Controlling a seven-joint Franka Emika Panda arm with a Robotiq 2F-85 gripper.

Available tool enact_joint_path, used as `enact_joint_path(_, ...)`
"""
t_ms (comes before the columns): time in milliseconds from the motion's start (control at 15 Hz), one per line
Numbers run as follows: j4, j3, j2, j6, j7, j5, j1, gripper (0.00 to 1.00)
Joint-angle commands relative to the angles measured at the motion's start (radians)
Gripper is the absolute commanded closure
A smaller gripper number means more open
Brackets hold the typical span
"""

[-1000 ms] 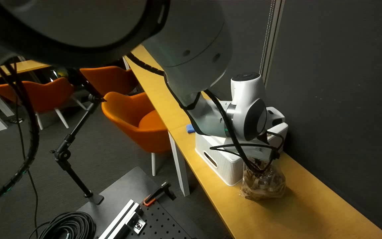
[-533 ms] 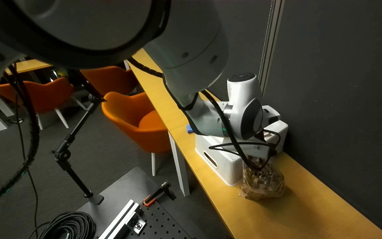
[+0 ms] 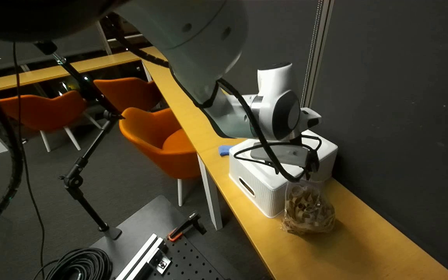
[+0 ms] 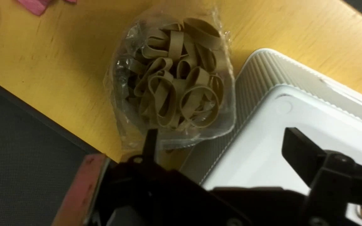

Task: Put the rubber bands inside the plastic

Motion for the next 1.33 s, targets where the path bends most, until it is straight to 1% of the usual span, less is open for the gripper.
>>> enact_joint_path(0, 0.01, 0.084, -0.078, -0.147, -0.081, 0.081, -0.043, 0.0)
enact_joint_path(133, 0.06, 0.115, -0.061, -0.198, -0.121, 0.123, -0.058, 0.0)
enact_joint_path(400, 0.184, 0.167, 0.034, -0.216, -0.208, 0.196, -0.086, 0.0)
enact_joint_path(667, 0.312, 0.203, 0.145, -0.254, -0.268, 0.234, -0.101, 0.0)
enact_joint_path(1000, 0.447, 0.213, 0.256, -0.316, -0.279, 0.214, -0.078, 0.0)
enact_joint_path(1267, 0.56, 0.217, 0.332, -0.388, -0.276, 0.207, -0.053, 0.0)
